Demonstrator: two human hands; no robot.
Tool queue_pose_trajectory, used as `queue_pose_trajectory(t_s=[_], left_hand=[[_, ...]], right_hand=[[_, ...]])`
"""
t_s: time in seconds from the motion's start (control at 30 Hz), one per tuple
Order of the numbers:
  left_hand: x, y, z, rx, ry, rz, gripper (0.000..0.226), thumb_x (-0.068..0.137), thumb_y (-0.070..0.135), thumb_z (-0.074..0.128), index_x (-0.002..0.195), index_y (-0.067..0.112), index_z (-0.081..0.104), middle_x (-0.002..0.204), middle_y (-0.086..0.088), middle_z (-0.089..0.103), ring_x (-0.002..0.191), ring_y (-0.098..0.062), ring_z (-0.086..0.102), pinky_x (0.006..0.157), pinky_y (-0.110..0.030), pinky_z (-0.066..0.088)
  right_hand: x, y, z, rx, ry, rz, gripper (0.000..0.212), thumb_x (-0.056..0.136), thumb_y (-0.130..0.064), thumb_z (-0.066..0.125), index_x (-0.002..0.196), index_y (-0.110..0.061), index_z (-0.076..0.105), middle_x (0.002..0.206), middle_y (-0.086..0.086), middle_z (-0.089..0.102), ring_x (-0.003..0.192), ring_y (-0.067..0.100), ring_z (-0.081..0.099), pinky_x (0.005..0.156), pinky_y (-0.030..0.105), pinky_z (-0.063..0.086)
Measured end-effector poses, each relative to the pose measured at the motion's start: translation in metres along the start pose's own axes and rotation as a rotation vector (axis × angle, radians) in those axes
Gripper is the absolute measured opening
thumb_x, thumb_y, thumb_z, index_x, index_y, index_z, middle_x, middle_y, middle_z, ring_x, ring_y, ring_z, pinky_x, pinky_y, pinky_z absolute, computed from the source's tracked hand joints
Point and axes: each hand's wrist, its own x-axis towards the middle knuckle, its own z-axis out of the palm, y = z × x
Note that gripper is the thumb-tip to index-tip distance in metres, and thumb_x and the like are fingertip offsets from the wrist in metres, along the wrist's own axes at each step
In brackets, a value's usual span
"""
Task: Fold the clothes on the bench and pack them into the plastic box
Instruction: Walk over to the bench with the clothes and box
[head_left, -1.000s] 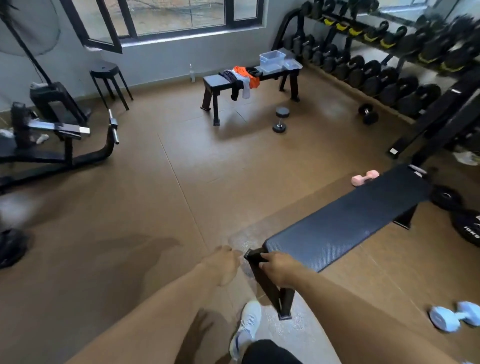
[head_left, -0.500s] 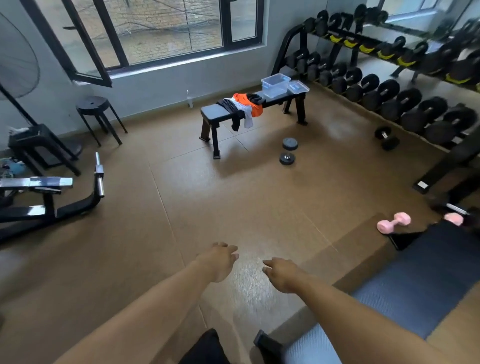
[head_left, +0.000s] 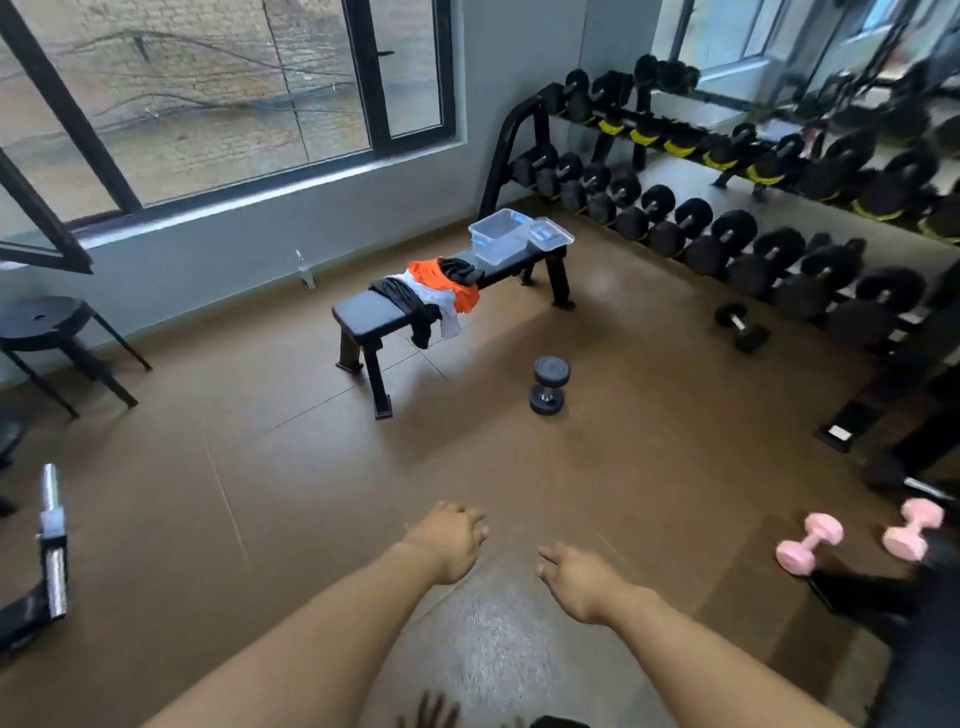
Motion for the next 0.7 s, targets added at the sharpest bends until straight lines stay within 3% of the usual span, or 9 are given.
queue_pose_trajectory(t_s=[0.1,0.33,0.5,0.7], left_hand=[[0.066,0.001,-0.041,-0.052,0.005,0.043,0.049,0.109,0.034,0.030,0.154,0.015,0.038,0.154,-0.015,0.044,0.144,-0.031,0.036,0.118,-0.034,0.027],[0.238,0.015,-0.115,-0.107,-0.021,0.018,0.050,0.110,0.036,0.030,0.156,0.017,0.035,0.157,-0.014,0.038,0.148,-0.031,0.030,0.120,-0.035,0.024],[0.360,0.031,-0.188,-0.152,0.035,-0.092,0.051,0.108,0.040,0.030,0.156,0.022,0.034,0.158,-0.014,0.036,0.148,-0.034,0.028,0.118,-0.049,0.028],[0.466,0.055,-0.259,-0.238,0.048,-0.132,0.051,0.109,0.037,0.035,0.157,0.020,0.032,0.159,-0.017,0.034,0.148,-0.034,0.029,0.119,-0.036,0.025]], right_hand=[[0.051,0.010,-0.051,0.012,0.040,0.019,0.049,0.111,-0.029,0.025,0.153,-0.005,0.036,0.161,0.018,0.032,0.149,0.033,0.029,0.118,0.036,0.027],[0.197,0.071,-0.168,0.021,0.019,0.008,0.054,0.111,-0.038,0.027,0.159,-0.012,0.027,0.166,0.015,0.022,0.154,0.028,0.017,0.123,0.034,0.016],[0.288,0.125,-0.289,0.002,-0.004,0.018,0.056,0.109,-0.042,0.028,0.160,-0.017,0.026,0.168,0.013,0.017,0.155,0.028,0.015,0.123,0.034,0.014],[0.374,0.153,-0.403,-0.060,-0.068,-0.001,0.054,0.109,-0.041,0.030,0.159,-0.022,0.028,0.168,0.009,0.018,0.154,0.031,0.018,0.124,0.038,0.018]])
